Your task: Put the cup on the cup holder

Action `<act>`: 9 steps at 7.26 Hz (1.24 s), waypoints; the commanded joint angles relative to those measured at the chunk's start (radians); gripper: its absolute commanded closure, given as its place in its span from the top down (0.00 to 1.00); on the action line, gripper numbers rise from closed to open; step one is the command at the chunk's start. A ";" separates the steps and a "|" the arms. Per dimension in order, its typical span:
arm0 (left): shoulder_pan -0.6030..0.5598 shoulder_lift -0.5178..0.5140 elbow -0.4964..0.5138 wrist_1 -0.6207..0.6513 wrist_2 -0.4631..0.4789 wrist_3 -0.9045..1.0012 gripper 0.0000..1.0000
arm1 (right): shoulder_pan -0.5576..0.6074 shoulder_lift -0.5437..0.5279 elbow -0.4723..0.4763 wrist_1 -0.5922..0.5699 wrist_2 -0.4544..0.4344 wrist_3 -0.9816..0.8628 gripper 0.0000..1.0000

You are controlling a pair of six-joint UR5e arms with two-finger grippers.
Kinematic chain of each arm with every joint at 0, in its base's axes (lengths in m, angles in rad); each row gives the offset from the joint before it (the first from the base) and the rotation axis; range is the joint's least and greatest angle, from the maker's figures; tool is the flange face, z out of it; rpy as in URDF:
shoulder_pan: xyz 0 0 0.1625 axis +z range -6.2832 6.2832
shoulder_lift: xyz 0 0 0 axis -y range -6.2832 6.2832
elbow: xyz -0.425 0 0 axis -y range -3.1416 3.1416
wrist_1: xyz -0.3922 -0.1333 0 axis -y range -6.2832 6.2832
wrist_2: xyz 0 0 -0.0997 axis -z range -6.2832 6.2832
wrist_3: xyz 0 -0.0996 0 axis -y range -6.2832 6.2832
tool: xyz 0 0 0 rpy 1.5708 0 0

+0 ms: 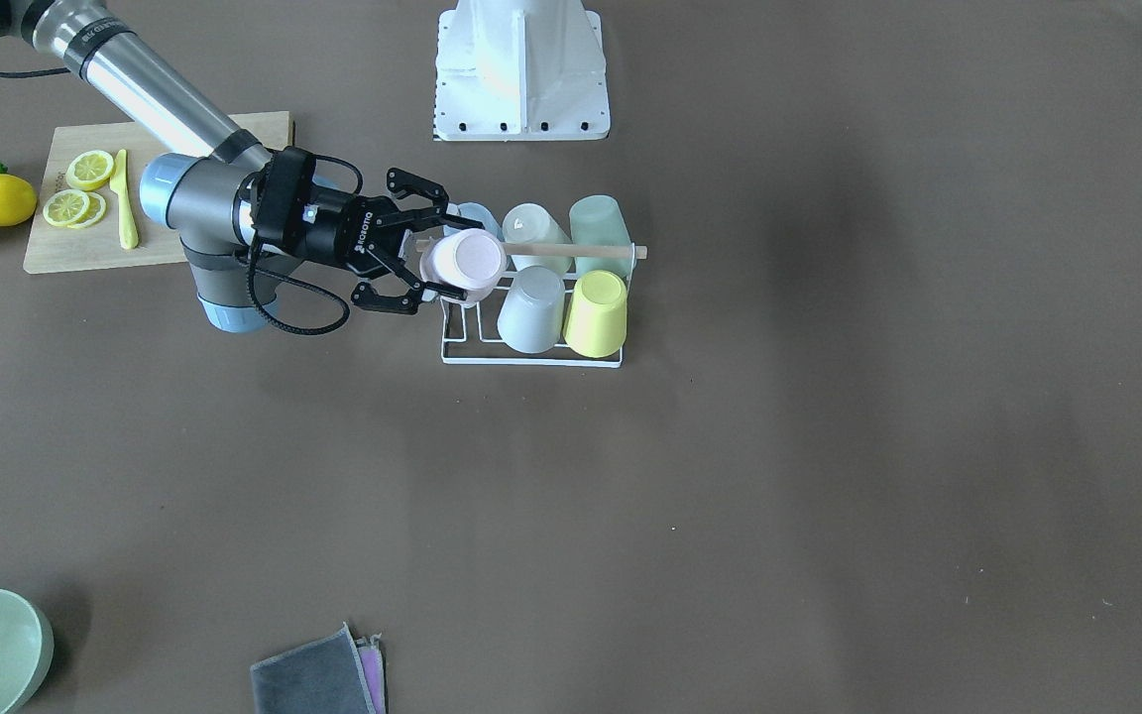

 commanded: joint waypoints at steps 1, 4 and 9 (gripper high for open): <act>-0.002 0.031 -0.003 -0.002 0.000 0.000 0.98 | 0.000 -0.001 -0.006 0.000 0.000 0.000 0.00; -0.005 0.033 0.002 -0.004 -0.029 0.002 0.98 | -0.006 0.001 -0.021 -0.003 -0.002 -0.006 0.00; -0.005 0.036 0.030 -0.016 -0.121 -0.004 0.98 | -0.026 0.005 -0.035 -0.001 -0.003 -0.012 0.00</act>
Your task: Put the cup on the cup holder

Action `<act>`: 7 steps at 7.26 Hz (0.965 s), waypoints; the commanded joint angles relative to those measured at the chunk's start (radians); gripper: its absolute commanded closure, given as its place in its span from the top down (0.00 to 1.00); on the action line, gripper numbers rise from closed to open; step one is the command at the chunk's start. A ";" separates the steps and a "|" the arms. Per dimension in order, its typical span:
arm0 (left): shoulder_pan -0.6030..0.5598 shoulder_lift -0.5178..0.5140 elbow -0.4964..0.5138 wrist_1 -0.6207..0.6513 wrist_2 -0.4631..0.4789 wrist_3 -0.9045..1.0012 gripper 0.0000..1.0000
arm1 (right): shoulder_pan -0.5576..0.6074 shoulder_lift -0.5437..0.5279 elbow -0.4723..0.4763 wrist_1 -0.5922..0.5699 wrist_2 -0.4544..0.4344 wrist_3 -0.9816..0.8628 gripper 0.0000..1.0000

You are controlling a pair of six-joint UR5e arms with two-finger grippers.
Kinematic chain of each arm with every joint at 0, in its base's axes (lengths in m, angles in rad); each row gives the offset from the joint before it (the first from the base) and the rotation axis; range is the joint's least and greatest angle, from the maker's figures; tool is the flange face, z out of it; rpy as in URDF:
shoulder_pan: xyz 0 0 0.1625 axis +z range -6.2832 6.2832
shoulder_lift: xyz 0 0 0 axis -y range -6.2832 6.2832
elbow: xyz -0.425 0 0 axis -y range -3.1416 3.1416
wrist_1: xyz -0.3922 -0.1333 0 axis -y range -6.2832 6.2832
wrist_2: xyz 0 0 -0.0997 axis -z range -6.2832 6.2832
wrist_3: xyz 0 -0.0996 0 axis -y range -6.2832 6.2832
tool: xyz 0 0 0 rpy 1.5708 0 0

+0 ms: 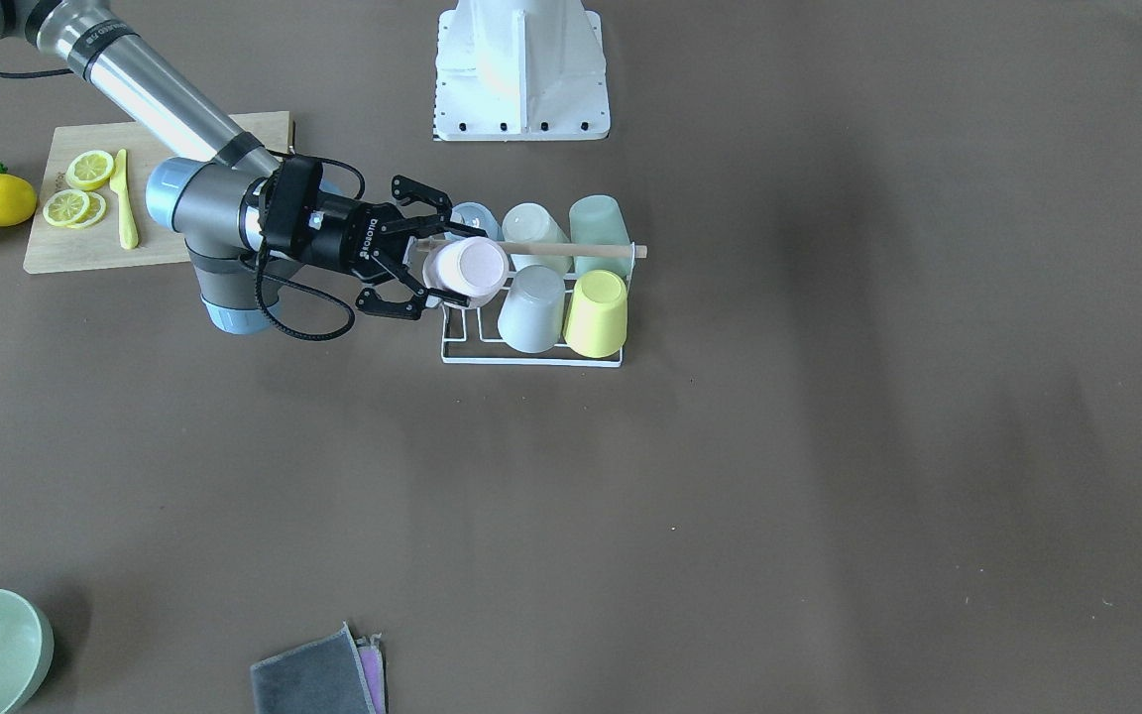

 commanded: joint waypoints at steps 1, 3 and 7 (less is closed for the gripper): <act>-0.006 0.004 -0.004 0.001 -0.028 0.000 0.98 | -0.002 -0.001 -0.001 0.000 0.000 0.000 0.00; -0.022 0.018 -0.003 0.001 -0.052 0.001 0.98 | -0.003 -0.005 -0.002 0.000 0.000 0.000 0.00; -0.055 0.029 -0.001 0.001 -0.049 0.003 0.98 | -0.002 -0.006 -0.002 -0.001 0.000 0.000 0.00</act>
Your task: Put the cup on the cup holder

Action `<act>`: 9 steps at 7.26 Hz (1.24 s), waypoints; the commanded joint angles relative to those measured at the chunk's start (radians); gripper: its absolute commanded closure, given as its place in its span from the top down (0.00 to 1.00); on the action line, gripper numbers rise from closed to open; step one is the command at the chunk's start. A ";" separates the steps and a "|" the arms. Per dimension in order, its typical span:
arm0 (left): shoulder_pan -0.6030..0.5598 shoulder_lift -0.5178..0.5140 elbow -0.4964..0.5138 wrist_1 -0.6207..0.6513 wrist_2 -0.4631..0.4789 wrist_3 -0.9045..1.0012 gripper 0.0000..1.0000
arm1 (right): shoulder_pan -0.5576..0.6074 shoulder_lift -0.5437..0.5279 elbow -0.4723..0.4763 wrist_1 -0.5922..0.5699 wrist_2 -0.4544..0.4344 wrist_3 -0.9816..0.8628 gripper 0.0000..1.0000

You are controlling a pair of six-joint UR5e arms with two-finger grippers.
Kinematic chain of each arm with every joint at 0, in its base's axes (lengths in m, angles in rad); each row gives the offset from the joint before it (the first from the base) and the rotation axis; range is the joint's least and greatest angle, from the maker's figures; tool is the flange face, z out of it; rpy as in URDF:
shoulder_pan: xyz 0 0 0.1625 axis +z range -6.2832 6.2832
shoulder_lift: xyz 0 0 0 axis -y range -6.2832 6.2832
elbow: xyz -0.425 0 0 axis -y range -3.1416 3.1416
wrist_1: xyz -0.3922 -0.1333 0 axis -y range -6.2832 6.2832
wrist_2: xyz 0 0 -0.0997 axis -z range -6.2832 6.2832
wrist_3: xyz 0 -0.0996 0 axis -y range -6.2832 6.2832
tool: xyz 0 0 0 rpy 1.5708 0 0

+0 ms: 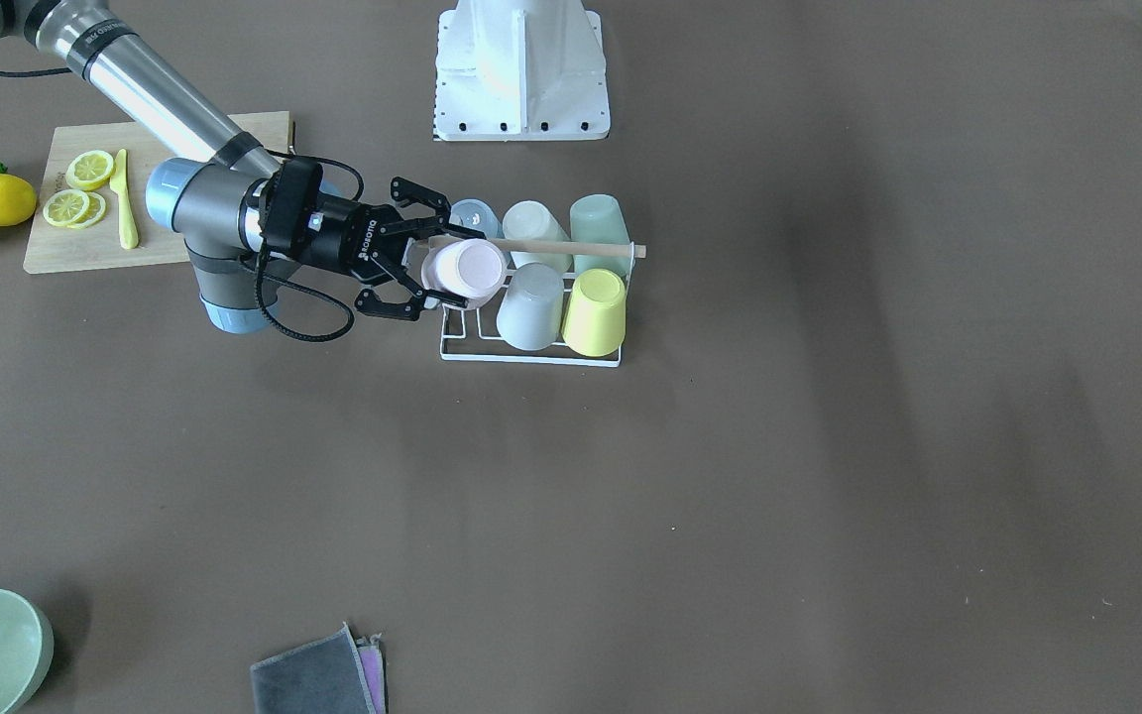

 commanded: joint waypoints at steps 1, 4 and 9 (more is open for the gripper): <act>-0.002 0.003 0.002 0.000 0.000 -0.002 0.98 | 0.000 0.000 0.000 0.000 0.000 0.000 0.00; -0.002 0.003 0.005 0.000 0.002 -0.004 0.98 | 0.000 0.000 0.000 0.000 -0.006 0.005 0.35; -0.001 0.001 0.008 0.000 0.002 -0.005 0.98 | 0.002 0.000 0.003 0.004 -0.015 -0.002 1.00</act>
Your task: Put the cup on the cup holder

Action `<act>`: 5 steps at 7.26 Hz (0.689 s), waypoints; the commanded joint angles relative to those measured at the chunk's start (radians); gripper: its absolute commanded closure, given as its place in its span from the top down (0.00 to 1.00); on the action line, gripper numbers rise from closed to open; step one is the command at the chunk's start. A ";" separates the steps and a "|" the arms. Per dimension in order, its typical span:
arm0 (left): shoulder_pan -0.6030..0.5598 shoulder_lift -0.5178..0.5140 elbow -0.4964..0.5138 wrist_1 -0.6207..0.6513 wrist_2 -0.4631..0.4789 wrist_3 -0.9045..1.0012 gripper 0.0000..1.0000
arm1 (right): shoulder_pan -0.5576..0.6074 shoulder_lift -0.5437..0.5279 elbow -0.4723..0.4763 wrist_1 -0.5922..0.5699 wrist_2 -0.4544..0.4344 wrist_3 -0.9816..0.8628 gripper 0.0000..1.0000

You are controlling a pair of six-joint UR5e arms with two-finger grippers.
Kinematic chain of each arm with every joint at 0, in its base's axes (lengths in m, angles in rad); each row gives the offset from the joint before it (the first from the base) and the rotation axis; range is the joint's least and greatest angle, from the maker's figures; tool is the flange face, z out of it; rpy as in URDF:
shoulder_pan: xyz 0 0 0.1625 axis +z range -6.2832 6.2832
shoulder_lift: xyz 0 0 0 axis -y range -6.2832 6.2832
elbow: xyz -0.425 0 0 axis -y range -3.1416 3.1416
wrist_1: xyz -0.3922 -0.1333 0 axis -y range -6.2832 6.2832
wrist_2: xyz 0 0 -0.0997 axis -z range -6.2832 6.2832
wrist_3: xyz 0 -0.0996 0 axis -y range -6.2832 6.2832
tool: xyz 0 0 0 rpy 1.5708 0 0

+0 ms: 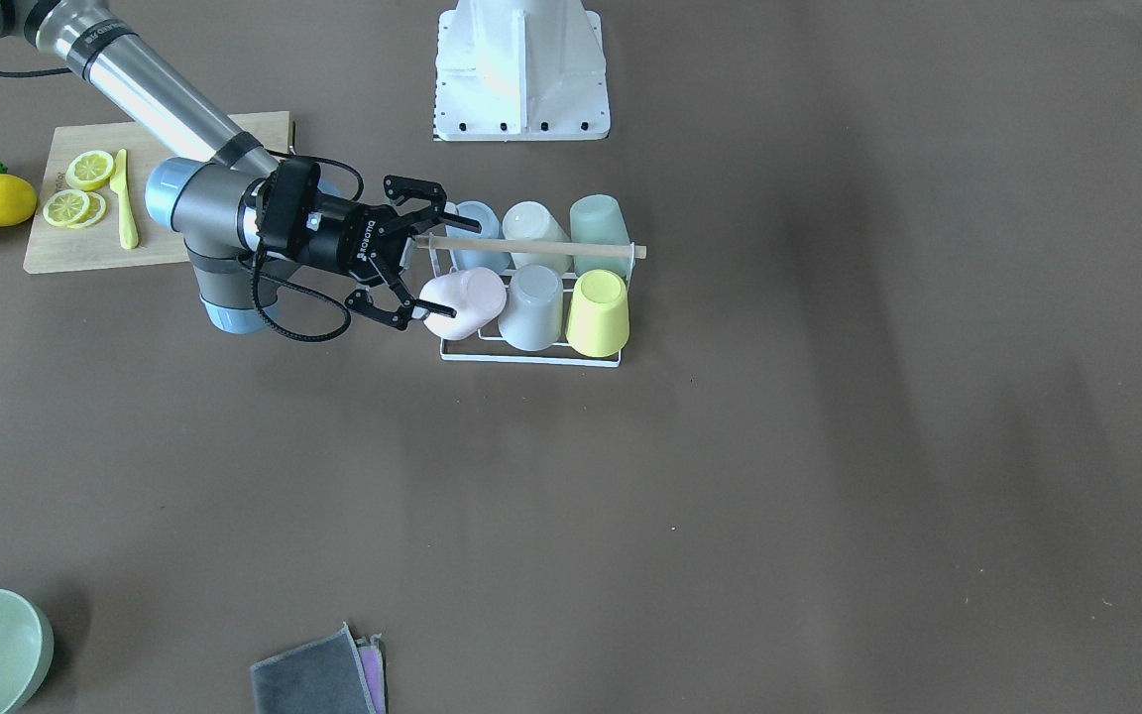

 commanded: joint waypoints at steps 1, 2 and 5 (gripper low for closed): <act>0.000 0.001 0.001 0.000 0.002 0.000 0.98 | 0.000 -0.001 0.001 0.008 0.001 0.000 1.00; 0.000 0.001 0.001 0.000 0.002 0.000 0.98 | 0.003 -0.001 0.001 0.008 0.000 0.000 1.00; 0.000 -0.001 0.004 0.000 0.002 0.000 0.98 | 0.080 0.004 0.055 -0.060 0.001 0.003 1.00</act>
